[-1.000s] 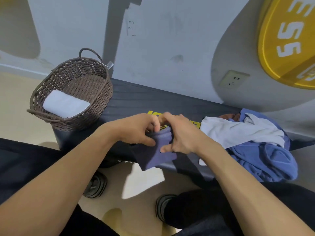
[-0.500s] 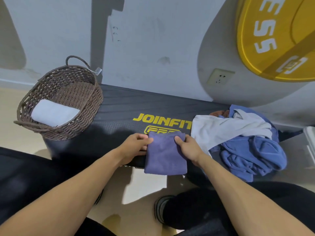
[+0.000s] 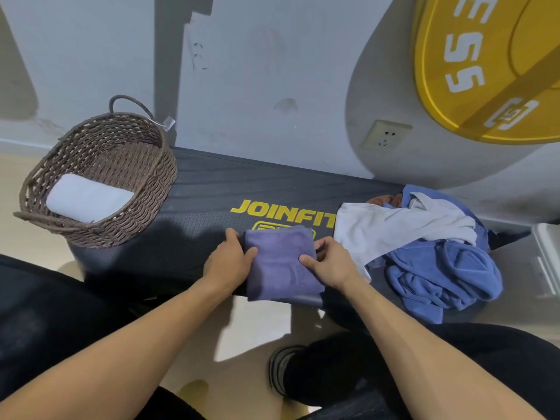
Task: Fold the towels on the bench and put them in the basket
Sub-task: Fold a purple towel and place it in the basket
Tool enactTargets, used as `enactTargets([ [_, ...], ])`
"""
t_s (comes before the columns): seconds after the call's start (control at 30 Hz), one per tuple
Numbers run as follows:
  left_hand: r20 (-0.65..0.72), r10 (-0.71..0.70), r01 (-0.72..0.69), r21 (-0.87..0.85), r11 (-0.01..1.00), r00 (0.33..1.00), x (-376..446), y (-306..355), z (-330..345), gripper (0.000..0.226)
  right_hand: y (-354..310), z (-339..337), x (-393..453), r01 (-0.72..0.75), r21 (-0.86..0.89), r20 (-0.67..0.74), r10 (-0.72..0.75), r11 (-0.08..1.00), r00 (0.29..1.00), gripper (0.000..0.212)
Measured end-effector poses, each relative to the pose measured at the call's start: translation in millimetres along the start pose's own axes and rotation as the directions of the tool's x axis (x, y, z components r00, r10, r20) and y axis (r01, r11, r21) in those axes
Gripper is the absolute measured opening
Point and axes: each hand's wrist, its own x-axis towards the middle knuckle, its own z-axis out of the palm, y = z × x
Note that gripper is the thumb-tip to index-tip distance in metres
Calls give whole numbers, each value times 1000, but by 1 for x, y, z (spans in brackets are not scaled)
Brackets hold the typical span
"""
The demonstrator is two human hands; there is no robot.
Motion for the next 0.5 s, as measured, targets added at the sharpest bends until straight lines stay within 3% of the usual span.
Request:
enactTargets([
  [0.03,-55,44,-41,64,997,998,-5,-2,-1,40,0,-4,-1,-16,-126,-34,12,992,999,42],
  [0.1,-156,274,-268,61,962,949,-15,2,-1,32,-4,-14,-2,8,-297,-85,-35,955,996,44],
  [0.2,-126,607,-608,40,793,784,-23,17,4,14,-21,-22,-7,283,-242,-95,-313,928,945,23],
  [0.3,41,655,-651,180,738,754,-30,11,16,24,-31,-19,-18,469,-48,93,-463,882,881,20],
  [0.4,208,635,-668,246,702,744,-34,-12,21,48,-20,-15,-23,490,-146,328,-425,859,843,35],
  [0.5,236,685,-725,215,655,689,-34,-22,15,50,-11,-13,-24,530,-182,368,-443,828,818,51],
])
